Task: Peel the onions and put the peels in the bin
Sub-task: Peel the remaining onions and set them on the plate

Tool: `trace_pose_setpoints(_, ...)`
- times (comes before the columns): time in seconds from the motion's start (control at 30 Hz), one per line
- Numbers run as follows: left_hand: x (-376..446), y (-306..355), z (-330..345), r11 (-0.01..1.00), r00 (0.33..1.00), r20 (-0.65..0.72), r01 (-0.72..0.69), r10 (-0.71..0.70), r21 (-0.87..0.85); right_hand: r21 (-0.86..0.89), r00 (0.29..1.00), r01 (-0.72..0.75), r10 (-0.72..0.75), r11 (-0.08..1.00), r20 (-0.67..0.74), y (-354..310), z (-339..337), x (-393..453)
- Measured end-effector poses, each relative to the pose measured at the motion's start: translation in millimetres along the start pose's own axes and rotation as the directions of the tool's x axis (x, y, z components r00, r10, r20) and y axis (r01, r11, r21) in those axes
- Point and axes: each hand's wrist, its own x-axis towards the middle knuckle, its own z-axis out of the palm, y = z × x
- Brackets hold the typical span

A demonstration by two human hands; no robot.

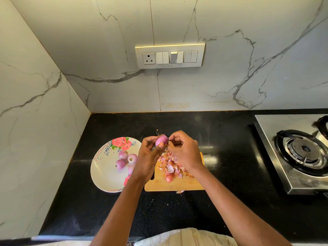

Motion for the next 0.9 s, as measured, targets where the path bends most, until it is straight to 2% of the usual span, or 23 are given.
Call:
trace_pose_setpoints(0.17,-1,1,5,0.993,1.0,0.002,0.015,-0.015,-0.115,0.102,0.998,-0.055,0.052,0.993,0.027,1,1,2)
trace_pose_setpoints(0.5,3,13,8,0.99,1.0,-0.014,0.018,-0.021,-0.137,0.175,0.998,0.059,-0.056,0.983,-0.025,0,-2,1)
trace_pose_setpoints(0.63,3,16,8,0.995,0.999,-0.023,0.023,-0.025,-0.098,0.156,0.997,0.075,-0.077,0.985,0.009,-1,-4,4)
trace_pose_setpoints(0.8,4,10,14,0.983,0.999,-0.026,0.027,-0.032,-0.182,0.008,0.991,0.132,-0.132,0.991,0.011,-2,2,5)
trace_pose_setpoints(0.9,3,7,19,0.967,0.998,-0.038,0.036,-0.047,-0.251,-0.002,0.993,0.113,-0.113,0.994,-0.026,-1,5,7)
